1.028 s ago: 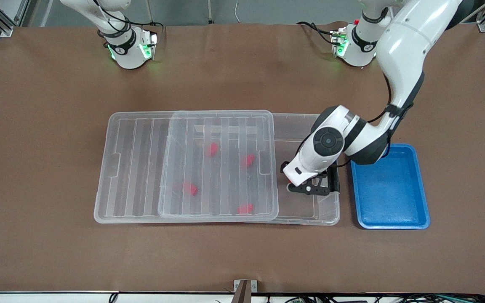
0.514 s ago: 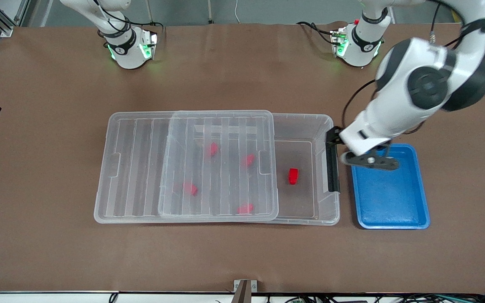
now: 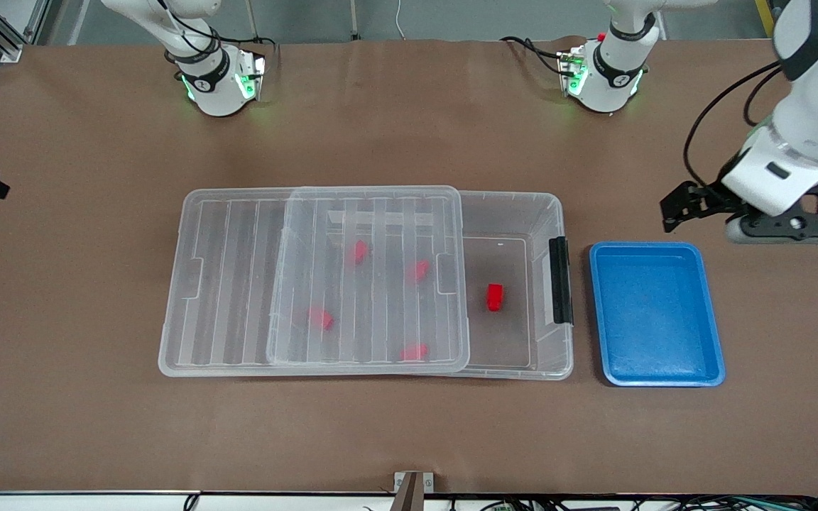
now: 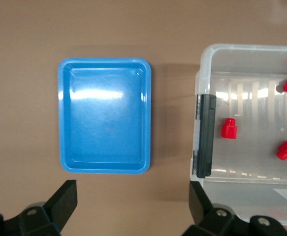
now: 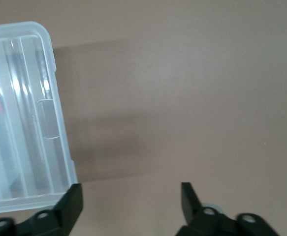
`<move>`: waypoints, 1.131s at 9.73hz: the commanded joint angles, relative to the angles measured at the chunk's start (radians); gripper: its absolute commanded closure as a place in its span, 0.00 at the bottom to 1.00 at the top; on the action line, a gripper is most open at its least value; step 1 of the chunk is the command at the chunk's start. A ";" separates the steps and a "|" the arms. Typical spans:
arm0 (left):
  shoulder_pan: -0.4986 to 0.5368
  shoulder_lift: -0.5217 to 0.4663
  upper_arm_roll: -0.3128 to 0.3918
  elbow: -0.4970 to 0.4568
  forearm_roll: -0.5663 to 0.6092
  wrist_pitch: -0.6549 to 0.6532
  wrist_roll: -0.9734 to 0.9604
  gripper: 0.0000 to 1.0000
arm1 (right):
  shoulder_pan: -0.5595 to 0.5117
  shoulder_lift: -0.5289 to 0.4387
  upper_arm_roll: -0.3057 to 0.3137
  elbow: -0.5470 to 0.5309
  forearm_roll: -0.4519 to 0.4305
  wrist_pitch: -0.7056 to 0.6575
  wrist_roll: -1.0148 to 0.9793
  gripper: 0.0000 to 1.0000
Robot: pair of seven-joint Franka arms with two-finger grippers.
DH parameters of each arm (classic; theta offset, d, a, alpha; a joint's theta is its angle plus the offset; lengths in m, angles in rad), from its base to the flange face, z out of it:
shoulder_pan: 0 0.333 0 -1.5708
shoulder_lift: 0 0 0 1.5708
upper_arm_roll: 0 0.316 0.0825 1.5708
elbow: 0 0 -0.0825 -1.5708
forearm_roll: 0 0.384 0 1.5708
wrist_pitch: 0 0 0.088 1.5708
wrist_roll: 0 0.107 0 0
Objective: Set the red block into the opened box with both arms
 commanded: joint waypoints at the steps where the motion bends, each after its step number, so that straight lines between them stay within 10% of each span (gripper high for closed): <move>1: 0.018 -0.030 0.003 -0.055 -0.013 0.012 0.033 0.00 | 0.006 0.162 -0.007 0.005 0.023 0.116 -0.162 0.76; 3: 0.018 -0.018 0.037 -0.060 -0.016 0.011 0.051 0.00 | 0.018 0.245 -0.002 -0.006 0.080 0.138 -0.186 1.00; 11: 0.031 -0.082 0.051 -0.110 -0.056 -0.083 0.080 0.00 | 0.081 0.347 0.039 -0.114 0.212 0.254 -0.180 1.00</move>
